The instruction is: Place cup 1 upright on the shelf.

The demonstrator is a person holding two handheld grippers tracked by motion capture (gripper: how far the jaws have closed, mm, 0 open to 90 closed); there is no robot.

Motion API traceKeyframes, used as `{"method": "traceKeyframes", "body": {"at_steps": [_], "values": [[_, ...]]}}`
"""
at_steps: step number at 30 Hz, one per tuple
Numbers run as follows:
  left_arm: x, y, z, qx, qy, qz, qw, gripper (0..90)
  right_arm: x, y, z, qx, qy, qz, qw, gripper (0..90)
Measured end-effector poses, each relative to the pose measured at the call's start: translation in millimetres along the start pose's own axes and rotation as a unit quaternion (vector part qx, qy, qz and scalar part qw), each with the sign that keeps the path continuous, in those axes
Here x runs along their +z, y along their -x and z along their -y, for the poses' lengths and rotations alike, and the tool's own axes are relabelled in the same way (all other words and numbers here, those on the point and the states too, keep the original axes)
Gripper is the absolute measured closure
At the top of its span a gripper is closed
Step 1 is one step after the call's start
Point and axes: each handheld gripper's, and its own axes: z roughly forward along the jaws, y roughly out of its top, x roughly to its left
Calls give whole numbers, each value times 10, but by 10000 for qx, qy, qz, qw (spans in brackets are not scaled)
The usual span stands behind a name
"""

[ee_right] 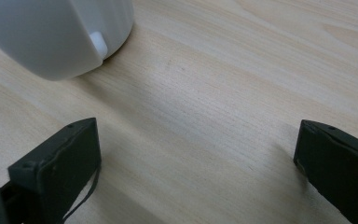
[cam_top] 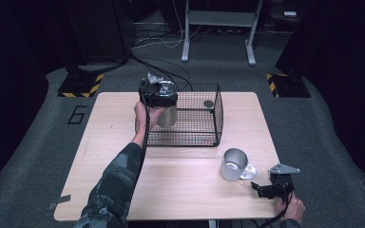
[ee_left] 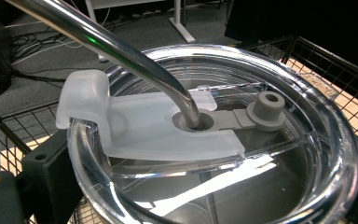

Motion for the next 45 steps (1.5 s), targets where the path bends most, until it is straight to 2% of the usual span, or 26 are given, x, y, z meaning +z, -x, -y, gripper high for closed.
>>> {"method": "traceKeyframes", "body": {"at_steps": [6,35,45], "values": [[55,0,57,-2,-104,-37,9999,38,-2,5,1,-41,-15,-23,10000,0],[296,20,153,-45,-278,-181,9994,38,-2,5,2,-48,-11,-22,10000,0],[402,3,225,-166,-384,-296,9987,38,-3,5,2,-51,-12,-20,10000,0]]}}
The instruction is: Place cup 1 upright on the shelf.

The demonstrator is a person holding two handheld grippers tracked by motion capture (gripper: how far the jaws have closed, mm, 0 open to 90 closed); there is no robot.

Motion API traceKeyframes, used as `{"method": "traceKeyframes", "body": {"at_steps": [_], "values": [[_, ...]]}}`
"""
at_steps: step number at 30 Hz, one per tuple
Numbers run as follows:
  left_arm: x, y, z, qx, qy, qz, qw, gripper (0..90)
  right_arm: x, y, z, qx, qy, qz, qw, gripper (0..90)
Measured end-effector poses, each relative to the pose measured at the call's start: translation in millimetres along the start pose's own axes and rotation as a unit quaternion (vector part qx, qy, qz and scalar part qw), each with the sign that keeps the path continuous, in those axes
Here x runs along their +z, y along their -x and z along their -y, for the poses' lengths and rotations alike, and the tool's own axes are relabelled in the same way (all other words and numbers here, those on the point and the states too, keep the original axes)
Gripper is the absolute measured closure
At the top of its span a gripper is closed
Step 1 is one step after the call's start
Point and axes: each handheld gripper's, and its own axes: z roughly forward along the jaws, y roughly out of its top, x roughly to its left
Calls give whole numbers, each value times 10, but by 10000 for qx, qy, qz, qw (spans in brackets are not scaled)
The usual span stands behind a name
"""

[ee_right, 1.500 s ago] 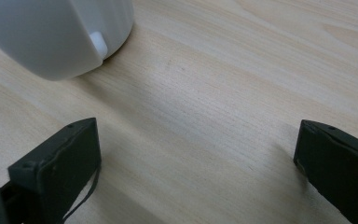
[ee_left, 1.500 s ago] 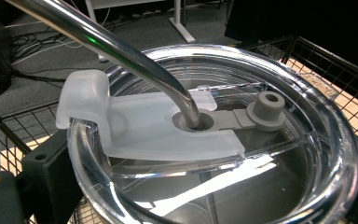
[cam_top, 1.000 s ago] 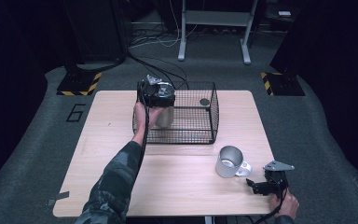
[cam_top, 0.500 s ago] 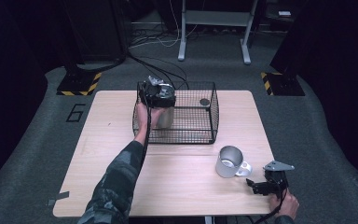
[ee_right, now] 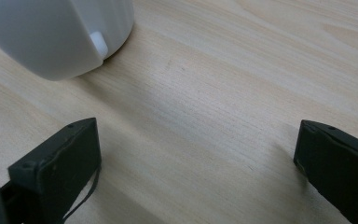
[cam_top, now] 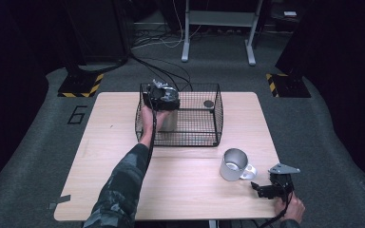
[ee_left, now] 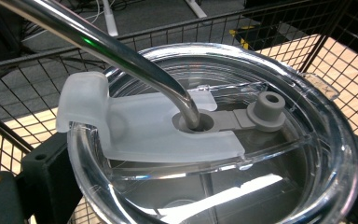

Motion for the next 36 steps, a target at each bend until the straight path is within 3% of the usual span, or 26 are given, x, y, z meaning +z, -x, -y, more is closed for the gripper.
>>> {"method": "traceKeyframes", "body": {"at_steps": [5,10,11,16,36], "values": [[40,-23,30,-36,-100,-6,9999,38,0,-1,0,0,1,1,10000,0],[34,-53,53,-93,-43,10,9999,37,0,-1,1,-2,7,6,10000,0],[31,-53,74,-223,-11,0,9998,37,0,-1,0,-1,5,6,10000,0],[-1,-38,112,-78,-35,14,10000,36,1,-2,1,-3,12,11,10000,0],[-66,-35,126,-3,-165,72,9998,33,1,-1,0,2,3,2,10000,0]]}}
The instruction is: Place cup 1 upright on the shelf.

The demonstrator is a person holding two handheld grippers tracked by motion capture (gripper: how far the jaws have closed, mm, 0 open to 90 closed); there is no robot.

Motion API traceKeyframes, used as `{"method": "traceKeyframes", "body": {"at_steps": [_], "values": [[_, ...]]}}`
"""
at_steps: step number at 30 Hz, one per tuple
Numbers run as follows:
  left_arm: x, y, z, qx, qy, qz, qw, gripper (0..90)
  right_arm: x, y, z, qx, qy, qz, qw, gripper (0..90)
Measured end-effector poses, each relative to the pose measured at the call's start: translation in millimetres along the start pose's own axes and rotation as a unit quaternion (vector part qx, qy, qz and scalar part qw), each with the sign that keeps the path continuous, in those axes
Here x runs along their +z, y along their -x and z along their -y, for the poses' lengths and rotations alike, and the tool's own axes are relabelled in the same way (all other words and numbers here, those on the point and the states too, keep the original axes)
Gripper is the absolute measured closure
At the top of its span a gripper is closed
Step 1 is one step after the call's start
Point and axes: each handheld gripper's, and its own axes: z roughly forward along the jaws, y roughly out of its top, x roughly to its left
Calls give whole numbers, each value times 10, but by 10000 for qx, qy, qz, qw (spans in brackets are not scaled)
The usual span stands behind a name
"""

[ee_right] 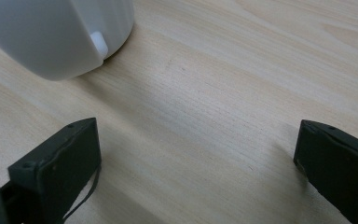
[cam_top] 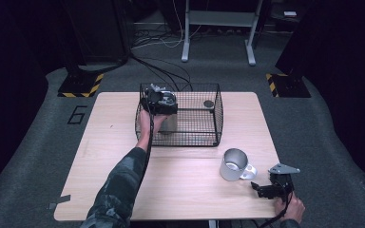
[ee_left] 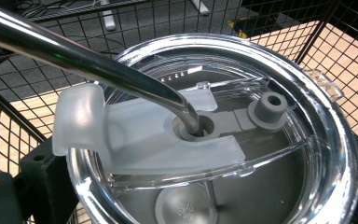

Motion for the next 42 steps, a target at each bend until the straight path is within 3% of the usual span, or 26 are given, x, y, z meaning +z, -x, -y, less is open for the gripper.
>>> {"method": "traceKeyframes", "body": {"at_steps": [5,7,21,38,42], "values": [[-12,-9,-8,-15,-28,27,10000,31,0,0,0,3,-4,-2,10000,0],[-35,4,-18,-134,-9,57,9999,25,0,0,0,2,-2,-2,10000,0],[-268,4,-229,-130,79,191,9997,0,1,2,-1,-4,5,1,10000,0],[-654,82,-419,289,80,290,9991,1,0,0,-1,11,-5,-4,10000,0],[-821,58,-432,389,124,287,9988,0,0,0,-1,11,-5,-2,10000,0]]}}
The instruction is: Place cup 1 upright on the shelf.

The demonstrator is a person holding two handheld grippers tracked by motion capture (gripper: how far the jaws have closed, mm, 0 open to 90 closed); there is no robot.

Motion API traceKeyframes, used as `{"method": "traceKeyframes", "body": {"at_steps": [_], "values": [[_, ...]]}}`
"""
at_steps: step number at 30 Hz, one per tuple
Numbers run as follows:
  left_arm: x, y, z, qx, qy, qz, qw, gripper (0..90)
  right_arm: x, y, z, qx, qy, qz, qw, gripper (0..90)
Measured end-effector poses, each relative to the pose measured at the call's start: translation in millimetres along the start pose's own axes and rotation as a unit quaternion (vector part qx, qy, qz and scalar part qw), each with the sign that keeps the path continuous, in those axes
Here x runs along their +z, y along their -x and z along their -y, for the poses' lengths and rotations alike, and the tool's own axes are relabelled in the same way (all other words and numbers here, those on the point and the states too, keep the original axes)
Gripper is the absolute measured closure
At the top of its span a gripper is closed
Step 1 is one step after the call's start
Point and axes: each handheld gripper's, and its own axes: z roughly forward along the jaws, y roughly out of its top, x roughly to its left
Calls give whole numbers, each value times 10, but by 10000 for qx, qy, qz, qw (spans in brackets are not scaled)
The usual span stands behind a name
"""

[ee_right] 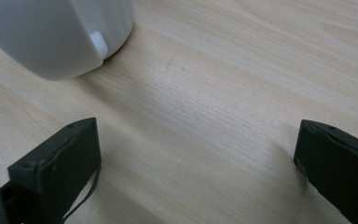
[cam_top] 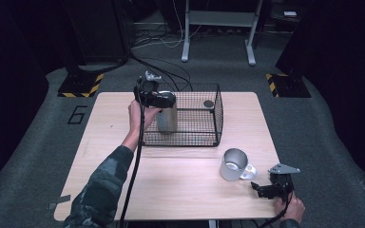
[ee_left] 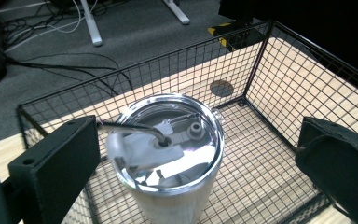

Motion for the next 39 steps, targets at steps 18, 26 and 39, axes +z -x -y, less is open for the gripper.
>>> {"method": "traceKeyframes", "body": {"at_steps": [18,26,39], "values": [[-648,49,290,606,166,136,9979,0,0,0,0,7,-4,-4,10000,0],[-799,8,592,603,166,245,9977,0,0,0,0,5,-4,-3,10000,0],[-970,-78,1094,534,-33,214,9983,1,1,2,-2,6,-8,-10,10000,0]]}}
